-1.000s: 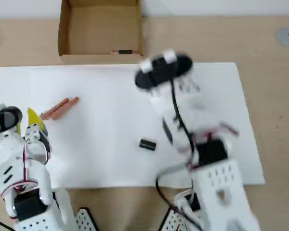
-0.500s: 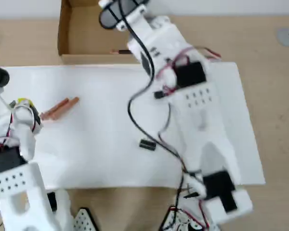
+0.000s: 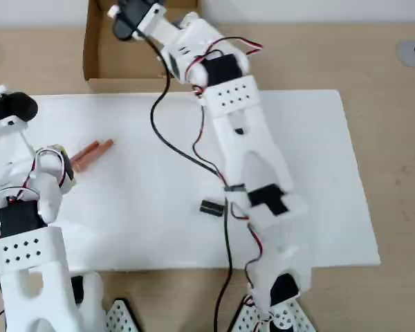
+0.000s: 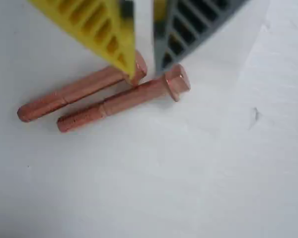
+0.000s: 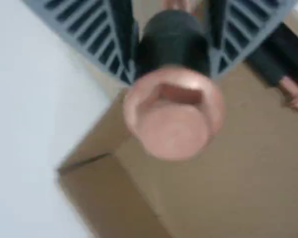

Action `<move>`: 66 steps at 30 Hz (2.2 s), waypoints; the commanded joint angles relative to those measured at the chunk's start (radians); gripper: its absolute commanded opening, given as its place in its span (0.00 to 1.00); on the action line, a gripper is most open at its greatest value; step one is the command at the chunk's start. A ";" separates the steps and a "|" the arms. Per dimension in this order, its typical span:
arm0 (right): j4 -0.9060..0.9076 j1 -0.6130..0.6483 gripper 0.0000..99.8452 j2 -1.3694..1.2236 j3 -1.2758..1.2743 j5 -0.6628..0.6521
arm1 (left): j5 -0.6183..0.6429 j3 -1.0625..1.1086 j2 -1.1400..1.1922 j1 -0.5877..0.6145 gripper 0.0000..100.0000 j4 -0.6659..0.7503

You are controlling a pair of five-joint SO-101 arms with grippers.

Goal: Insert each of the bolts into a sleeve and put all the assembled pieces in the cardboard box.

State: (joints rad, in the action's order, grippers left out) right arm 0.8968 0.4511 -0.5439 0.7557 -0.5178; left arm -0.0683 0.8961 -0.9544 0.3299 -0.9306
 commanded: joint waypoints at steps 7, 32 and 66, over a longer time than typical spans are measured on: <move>-0.038 0.024 0.01 -0.257 0.280 -0.100 | 0.000 0.044 -0.004 -0.011 0.03 -0.003; -0.038 0.025 0.01 -0.509 0.479 -0.454 | -0.114 0.054 -0.005 -0.011 0.03 -0.089; 0.489 0.019 0.14 -0.492 0.923 -0.209 | -0.094 0.052 -0.001 -0.006 0.08 -0.109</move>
State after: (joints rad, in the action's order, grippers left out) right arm 1.2559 0.4603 -1.0810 1.5443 -0.8247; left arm -0.1757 0.9574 -0.9544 0.3284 -1.0380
